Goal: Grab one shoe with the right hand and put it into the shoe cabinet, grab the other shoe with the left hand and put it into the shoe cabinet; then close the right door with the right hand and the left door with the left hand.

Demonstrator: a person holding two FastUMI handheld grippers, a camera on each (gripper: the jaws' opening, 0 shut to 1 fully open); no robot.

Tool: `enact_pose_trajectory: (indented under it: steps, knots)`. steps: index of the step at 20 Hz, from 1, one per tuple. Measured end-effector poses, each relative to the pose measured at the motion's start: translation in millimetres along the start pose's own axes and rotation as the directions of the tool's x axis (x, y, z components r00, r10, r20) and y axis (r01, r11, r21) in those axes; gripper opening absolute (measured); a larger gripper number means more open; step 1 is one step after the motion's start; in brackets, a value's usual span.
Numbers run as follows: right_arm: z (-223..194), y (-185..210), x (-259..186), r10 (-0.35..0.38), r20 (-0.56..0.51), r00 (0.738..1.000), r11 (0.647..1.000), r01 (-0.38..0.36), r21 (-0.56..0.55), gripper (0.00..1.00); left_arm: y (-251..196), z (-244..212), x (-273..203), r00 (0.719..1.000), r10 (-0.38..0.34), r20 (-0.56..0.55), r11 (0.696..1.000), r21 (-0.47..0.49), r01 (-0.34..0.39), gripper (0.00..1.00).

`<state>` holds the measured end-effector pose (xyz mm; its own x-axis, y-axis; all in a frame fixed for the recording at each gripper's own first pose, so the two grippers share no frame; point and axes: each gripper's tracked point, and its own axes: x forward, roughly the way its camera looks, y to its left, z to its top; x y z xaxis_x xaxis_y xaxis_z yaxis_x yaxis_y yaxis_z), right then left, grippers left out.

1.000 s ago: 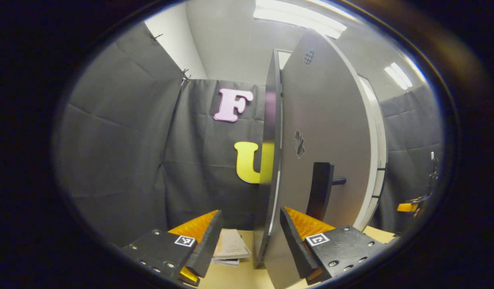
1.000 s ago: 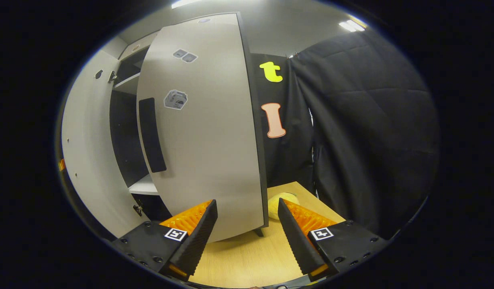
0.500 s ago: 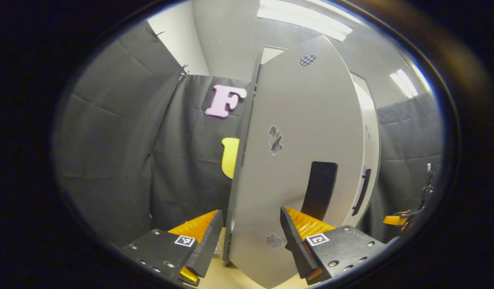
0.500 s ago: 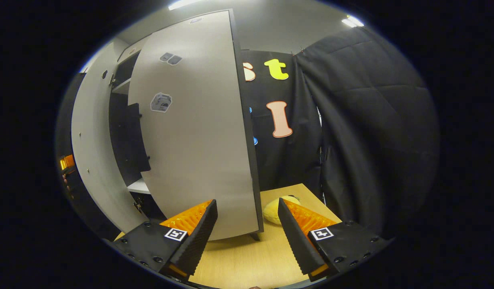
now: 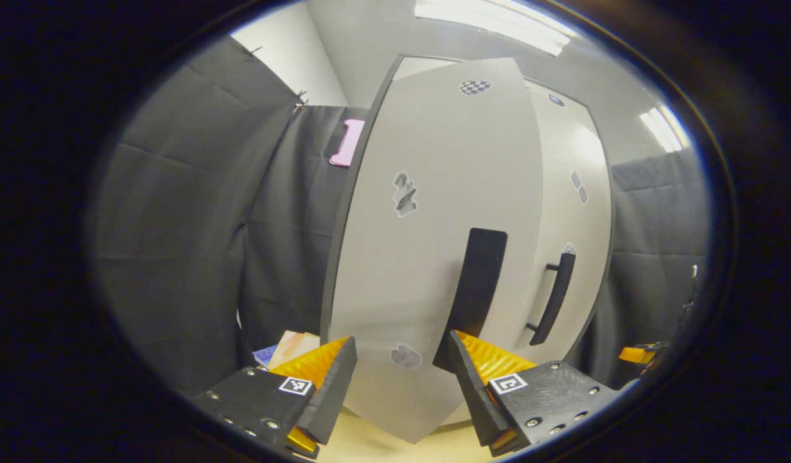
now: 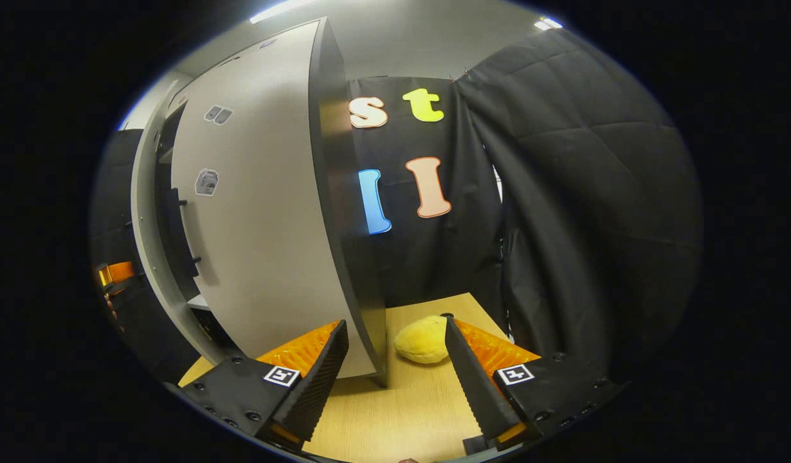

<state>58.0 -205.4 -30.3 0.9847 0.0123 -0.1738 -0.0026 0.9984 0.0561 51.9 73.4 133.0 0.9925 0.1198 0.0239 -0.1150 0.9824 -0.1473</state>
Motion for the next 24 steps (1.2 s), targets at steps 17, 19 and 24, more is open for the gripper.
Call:
enact_pose_trajectory:
  steps: [17, 19, 24]
  knots:
    - [53, 99, 1, 0.123, 0.161, 0.979, 0.983, -0.098, -0.156, 0.95, -5, 18, -49, 0.995, -0.013, 0.102, 1.000, 0.026, 0.011, 0.90]
    - [46, 102, -2, 0.118, 0.126, 0.985, 0.982, -0.097, -0.161, 0.92, -3, 20, -47, 0.992, -0.076, 0.105, 0.997, 0.029, 0.073, 0.83]
    - [38, 116, -3, 0.116, 0.064, 0.991, 0.984, -0.106, -0.142, 0.95, 28, 25, -55, 0.991, -0.075, 0.115, 0.997, 0.020, 0.073, 0.91]
